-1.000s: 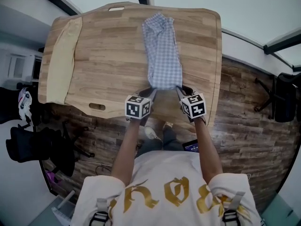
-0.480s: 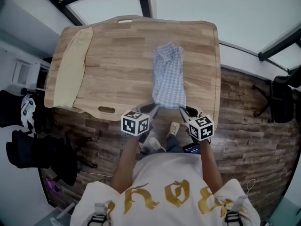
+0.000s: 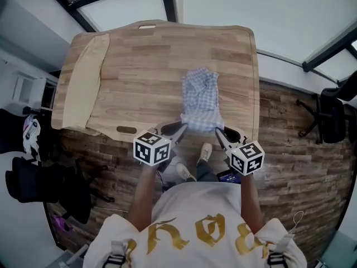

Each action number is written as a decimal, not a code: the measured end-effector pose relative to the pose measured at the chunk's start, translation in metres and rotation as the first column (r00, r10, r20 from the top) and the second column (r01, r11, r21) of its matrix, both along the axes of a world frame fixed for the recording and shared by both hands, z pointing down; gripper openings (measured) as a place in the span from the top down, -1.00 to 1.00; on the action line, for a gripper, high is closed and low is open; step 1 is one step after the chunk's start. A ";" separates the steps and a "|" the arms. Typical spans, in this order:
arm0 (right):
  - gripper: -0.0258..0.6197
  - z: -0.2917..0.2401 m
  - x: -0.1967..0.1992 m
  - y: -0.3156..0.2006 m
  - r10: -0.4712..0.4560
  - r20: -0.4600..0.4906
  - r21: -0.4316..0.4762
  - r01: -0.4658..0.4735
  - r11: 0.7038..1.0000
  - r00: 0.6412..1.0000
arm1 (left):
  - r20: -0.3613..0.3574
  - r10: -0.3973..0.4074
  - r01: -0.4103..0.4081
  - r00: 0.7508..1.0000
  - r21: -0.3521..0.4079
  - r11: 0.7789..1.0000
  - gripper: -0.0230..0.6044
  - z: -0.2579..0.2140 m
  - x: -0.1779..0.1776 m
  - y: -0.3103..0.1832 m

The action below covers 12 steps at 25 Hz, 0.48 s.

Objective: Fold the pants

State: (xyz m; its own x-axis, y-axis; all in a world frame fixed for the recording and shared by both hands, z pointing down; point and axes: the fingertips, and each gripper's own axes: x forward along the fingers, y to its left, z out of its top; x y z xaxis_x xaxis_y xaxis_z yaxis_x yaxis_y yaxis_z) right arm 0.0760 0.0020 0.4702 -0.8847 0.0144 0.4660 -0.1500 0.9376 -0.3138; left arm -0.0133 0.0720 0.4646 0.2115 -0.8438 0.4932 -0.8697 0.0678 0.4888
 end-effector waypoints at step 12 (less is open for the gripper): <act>0.73 -0.010 -0.060 -0.065 -0.032 0.026 0.054 0.030 0.998 0.999 | 0.042 -0.072 0.072 0.997 -0.004 0.997 0.70 -0.005 -0.053 -0.062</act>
